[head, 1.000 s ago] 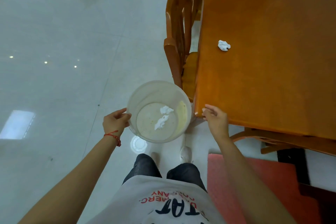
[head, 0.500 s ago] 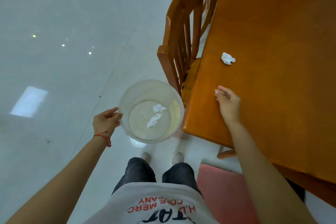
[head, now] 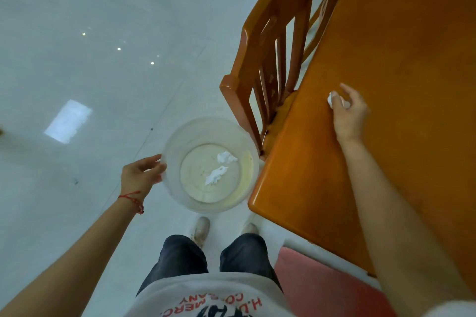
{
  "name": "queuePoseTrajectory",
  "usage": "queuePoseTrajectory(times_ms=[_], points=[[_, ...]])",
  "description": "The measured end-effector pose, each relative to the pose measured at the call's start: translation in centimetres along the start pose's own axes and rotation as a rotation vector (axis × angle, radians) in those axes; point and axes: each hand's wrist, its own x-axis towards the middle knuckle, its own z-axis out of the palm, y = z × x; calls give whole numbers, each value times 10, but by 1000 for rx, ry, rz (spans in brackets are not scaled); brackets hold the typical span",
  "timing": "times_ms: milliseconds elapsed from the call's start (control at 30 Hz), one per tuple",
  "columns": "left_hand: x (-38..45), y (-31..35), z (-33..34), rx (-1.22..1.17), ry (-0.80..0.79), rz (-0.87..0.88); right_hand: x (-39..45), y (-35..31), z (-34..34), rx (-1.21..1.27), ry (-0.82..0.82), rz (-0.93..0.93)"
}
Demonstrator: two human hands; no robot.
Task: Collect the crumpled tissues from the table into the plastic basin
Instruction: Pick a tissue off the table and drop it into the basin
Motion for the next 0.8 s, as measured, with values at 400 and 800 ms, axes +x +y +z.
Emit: queuePoseTrajectory(times_ms=[400, 800], points=[[-5, -3, 3, 2, 10, -16, -1, 23, 19, -145, -187, -110], [-9, -6, -1, 3, -12, -31, -93, 20, 32, -64, -129, -59]])
